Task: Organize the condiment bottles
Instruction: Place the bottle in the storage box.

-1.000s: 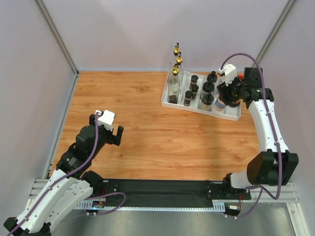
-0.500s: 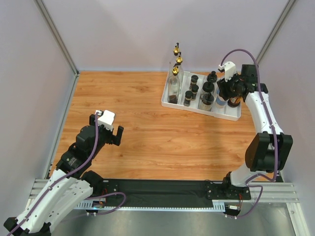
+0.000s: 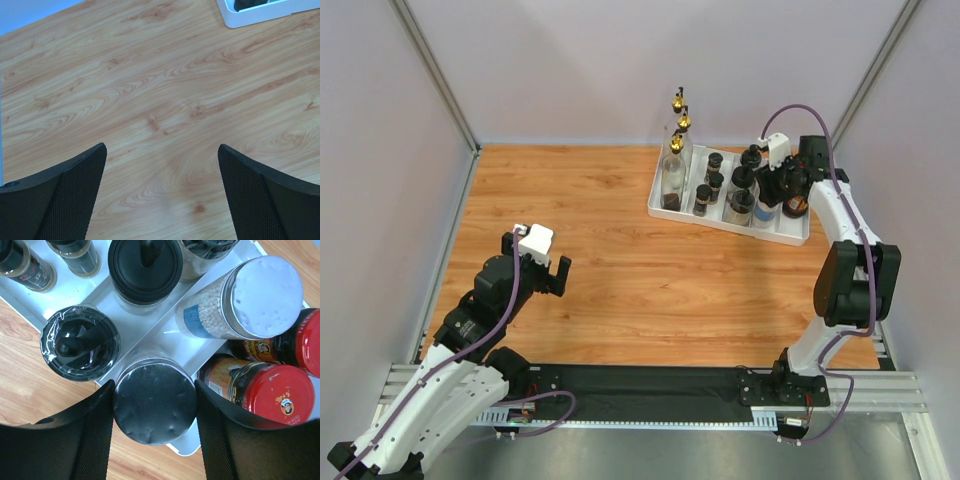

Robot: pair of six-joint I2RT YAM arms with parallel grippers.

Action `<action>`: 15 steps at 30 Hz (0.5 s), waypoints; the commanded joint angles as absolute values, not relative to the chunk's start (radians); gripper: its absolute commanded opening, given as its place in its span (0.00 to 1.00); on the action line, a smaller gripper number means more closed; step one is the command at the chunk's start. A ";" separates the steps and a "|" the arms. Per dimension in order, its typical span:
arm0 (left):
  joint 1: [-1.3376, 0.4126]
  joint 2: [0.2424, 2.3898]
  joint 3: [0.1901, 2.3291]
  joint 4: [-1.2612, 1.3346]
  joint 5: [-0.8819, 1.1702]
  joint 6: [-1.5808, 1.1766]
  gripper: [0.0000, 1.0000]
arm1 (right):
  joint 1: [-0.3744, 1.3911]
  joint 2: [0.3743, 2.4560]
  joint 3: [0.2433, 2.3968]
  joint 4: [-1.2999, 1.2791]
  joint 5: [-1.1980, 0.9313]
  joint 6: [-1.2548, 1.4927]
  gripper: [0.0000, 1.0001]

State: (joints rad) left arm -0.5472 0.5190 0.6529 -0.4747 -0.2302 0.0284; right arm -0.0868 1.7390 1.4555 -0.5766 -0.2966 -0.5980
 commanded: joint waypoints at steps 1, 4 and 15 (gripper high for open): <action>-0.541 0.517 0.644 -0.454 -0.229 0.025 1.00 | -0.091 1.730 1.468 -0.500 -0.290 -0.600 0.40; -0.541 0.517 0.644 -0.454 -0.229 0.025 1.00 | -0.091 1.726 1.454 -0.503 -0.287 -0.615 0.68; -0.541 0.517 0.646 -0.454 -0.232 0.023 1.00 | -0.091 1.580 1.437 -0.499 -0.249 -0.617 1.00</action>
State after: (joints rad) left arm -0.5472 0.5190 0.6468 -0.4751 -0.2302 0.0284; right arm -0.0868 1.6863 1.4292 -0.5446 -0.2695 -0.6212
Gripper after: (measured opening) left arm 0.996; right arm 0.998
